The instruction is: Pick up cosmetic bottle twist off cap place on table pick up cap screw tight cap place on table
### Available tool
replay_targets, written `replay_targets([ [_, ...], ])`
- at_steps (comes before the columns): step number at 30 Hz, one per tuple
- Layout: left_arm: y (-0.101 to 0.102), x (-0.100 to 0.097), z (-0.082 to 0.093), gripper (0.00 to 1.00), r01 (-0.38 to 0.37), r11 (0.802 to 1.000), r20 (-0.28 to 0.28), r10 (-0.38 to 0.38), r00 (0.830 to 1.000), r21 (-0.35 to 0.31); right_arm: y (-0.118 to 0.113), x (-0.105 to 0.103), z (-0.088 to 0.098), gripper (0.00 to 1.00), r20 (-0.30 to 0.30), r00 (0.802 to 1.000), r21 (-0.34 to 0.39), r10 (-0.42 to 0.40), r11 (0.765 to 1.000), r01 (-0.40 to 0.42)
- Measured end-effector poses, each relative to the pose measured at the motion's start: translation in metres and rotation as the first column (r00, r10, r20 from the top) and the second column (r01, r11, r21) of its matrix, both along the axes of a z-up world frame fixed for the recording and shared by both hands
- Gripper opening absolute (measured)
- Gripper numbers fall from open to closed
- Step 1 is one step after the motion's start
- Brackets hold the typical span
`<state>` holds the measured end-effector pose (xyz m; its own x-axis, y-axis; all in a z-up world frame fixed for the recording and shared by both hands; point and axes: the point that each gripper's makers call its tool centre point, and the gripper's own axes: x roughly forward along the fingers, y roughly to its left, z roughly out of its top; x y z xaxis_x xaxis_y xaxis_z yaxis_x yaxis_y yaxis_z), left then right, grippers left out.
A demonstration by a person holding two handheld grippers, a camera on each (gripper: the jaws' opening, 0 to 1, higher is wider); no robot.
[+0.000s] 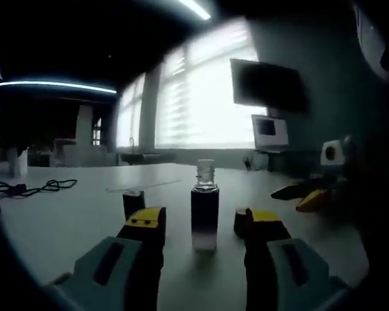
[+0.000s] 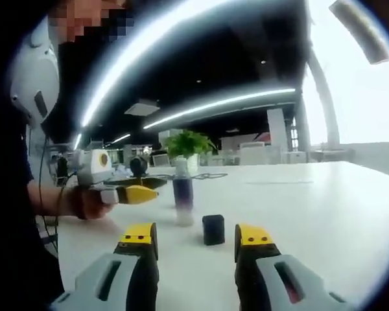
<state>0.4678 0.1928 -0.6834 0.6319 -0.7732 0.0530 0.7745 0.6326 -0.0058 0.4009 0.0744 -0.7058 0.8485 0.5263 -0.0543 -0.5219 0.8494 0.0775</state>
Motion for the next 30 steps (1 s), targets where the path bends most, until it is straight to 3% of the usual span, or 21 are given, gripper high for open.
replay_targets([
  [7,-0.013,0.014,-0.011,0.37,0.007,1.0,-0.053,-0.007,0.999,-0.002,-0.001,0.0,0.0,0.4,-0.007,1.0,0.015,0.005,1.0,-0.005],
  [12,-0.024,0.016,-0.009,0.36,0.036,0.999,-0.029,-0.036,0.999,0.016,-0.004,0.001,-0.001,0.4,-0.007,1.0,0.017,0.001,1.0,-0.001],
  [21,-0.036,0.026,-0.013,0.33,0.045,0.999,-0.041,-0.044,0.998,0.029,-0.009,0.003,-0.003,0.39,-0.005,1.0,0.014,-0.018,1.0,0.018],
  [30,-0.045,0.031,-0.01,0.29,0.043,0.999,-0.053,-0.043,0.998,-0.003,-0.009,0.004,-0.003,0.38,-0.008,1.0,0.01,-0.022,1.0,0.022],
])
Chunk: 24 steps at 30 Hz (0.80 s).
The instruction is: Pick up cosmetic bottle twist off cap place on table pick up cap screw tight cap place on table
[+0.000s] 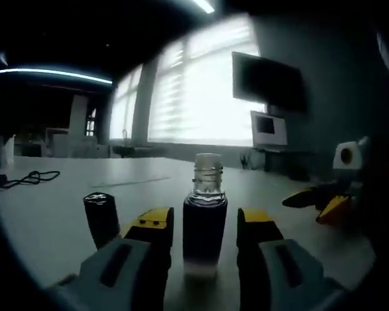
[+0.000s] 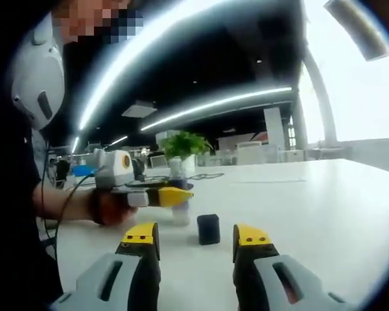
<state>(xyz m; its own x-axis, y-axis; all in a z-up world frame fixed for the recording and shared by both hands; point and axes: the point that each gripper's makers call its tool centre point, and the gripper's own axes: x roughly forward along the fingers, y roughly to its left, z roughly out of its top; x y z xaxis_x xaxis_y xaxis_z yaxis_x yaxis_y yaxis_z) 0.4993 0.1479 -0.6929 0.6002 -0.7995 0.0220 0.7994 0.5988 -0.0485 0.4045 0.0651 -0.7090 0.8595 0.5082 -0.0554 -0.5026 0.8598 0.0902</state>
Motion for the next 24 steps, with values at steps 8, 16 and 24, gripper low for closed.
replay_targets([
  [8,-0.0045,0.0003,-0.0013,0.2,0.013,1.0,-0.002,-0.013,1.0,-0.004,-0.0004,0.0007,-0.0002,0.38,-0.001,1.0,-0.002,-0.005,1.0,0.005],
  [16,-0.0026,0.0021,-0.0048,0.15,0.005,1.0,0.002,-0.005,1.0,0.027,-0.0015,0.0015,0.0004,0.37,-0.001,1.0,0.004,-0.008,1.0,0.008],
  [24,-0.0043,0.0015,-0.0044,0.15,0.019,0.999,-0.004,-0.019,1.0,0.035,-0.002,0.0016,0.0002,0.35,0.0,1.0,0.003,-0.01,1.0,0.01],
])
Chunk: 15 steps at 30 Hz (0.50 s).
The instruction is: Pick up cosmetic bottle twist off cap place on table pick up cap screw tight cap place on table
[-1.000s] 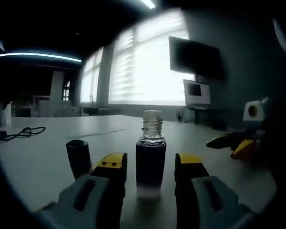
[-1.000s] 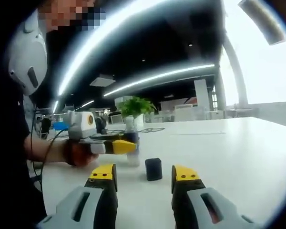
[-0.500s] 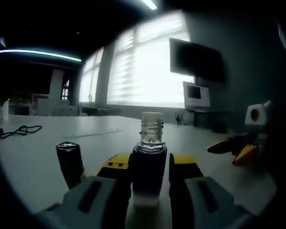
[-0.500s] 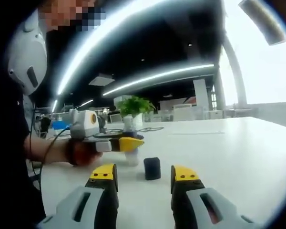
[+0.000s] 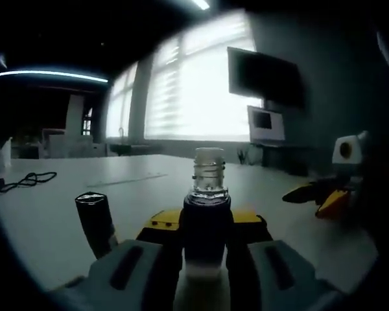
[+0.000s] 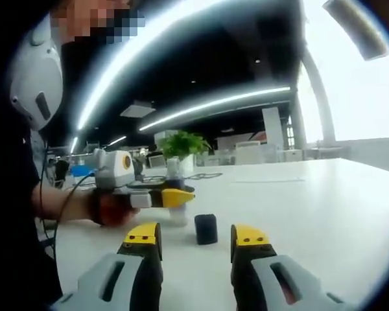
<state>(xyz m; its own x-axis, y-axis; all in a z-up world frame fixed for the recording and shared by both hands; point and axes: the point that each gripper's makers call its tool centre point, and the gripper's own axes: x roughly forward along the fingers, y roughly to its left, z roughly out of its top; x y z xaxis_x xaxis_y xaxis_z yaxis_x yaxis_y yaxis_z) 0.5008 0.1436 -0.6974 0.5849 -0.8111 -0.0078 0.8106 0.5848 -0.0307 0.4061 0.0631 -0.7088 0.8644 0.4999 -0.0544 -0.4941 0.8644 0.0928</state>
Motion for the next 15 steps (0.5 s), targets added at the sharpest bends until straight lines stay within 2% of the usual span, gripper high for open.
replay_targets([
  [2,-0.0004,0.0001,-0.0002,0.15,0.007,1.0,-0.014,-0.007,1.0,0.002,-0.0005,0.0001,0.0002,0.35,-0.001,1.0,0.005,-0.001,1.0,0.001],
  [11,0.0014,-0.0028,-0.0013,0.15,0.012,1.0,-0.015,-0.012,1.0,0.011,-0.0004,-0.0002,-0.0002,0.35,0.0,1.0,0.001,-0.003,1.0,0.003],
  [15,0.0011,-0.0092,-0.0016,0.15,0.041,0.999,0.003,-0.041,0.999,0.01,-0.0007,0.0,-0.001,0.35,0.0,1.0,-0.003,-0.003,1.0,0.003],
])
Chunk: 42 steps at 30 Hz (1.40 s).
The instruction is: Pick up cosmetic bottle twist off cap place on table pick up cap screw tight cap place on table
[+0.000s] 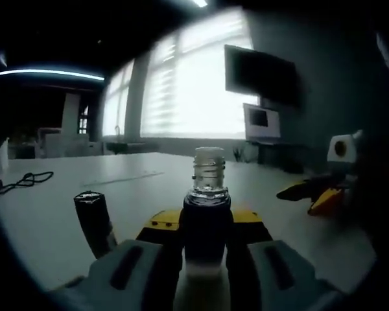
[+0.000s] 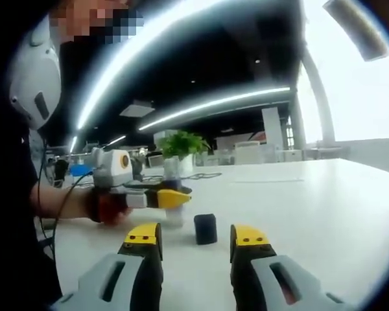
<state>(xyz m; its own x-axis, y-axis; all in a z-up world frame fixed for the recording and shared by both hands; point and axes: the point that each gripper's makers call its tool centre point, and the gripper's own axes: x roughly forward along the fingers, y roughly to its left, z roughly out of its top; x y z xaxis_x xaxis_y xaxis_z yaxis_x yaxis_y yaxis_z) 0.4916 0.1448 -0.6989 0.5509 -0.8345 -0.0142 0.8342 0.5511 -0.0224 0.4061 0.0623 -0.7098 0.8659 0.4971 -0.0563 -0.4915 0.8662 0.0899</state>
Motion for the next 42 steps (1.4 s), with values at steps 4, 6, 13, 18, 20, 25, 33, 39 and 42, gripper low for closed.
replay_targets([
  [4,-0.001,-0.006,0.001,0.15,0.027,1.0,0.005,-0.027,1.0,-0.002,0.0,0.0,0.0,0.35,-0.001,1.0,0.0,-0.001,1.0,0.001],
  [6,-0.001,-0.008,0.0,0.15,0.034,0.999,0.003,-0.034,0.999,-0.004,0.0,0.0,0.0,0.35,-0.001,1.0,-0.002,-0.001,1.0,0.001],
  [13,0.004,-0.018,0.001,0.15,0.079,0.997,-0.01,-0.079,0.997,-0.012,0.0,0.0,0.0,0.35,-0.001,1.0,-0.002,-0.006,1.0,0.006],
  [18,0.011,-0.032,0.0,0.15,0.121,0.992,-0.015,-0.121,0.992,-0.018,-0.001,0.0,0.0,0.34,0.0,1.0,0.002,-0.005,1.0,0.005],
  [20,0.016,-0.04,0.0,0.15,0.14,0.99,-0.01,-0.14,0.99,-0.018,0.0,0.0,0.0,0.34,0.0,1.0,-0.001,-0.003,1.0,0.003],
  [25,0.02,-0.06,0.007,0.15,0.19,0.981,0.022,-0.19,0.982,-0.029,0.0,0.0,0.0,0.34,0.002,1.0,-0.004,-0.002,1.0,0.002],
  [33,0.027,-0.092,0.009,0.15,0.262,0.965,0.024,-0.261,0.965,-0.024,0.0,-0.001,-0.002,0.34,0.001,1.0,-0.012,0.001,1.0,-0.001],
  [39,0.033,-0.111,0.007,0.15,0.309,0.951,0.023,-0.308,0.951,-0.009,0.001,-0.001,-0.003,0.34,-0.002,1.0,-0.019,0.003,1.0,-0.003],
  [42,0.032,-0.112,0.005,0.15,0.317,0.948,0.014,-0.316,0.949,-0.03,-0.001,0.001,-0.004,0.34,-0.017,1.0,-0.011,-0.007,1.0,0.007],
])
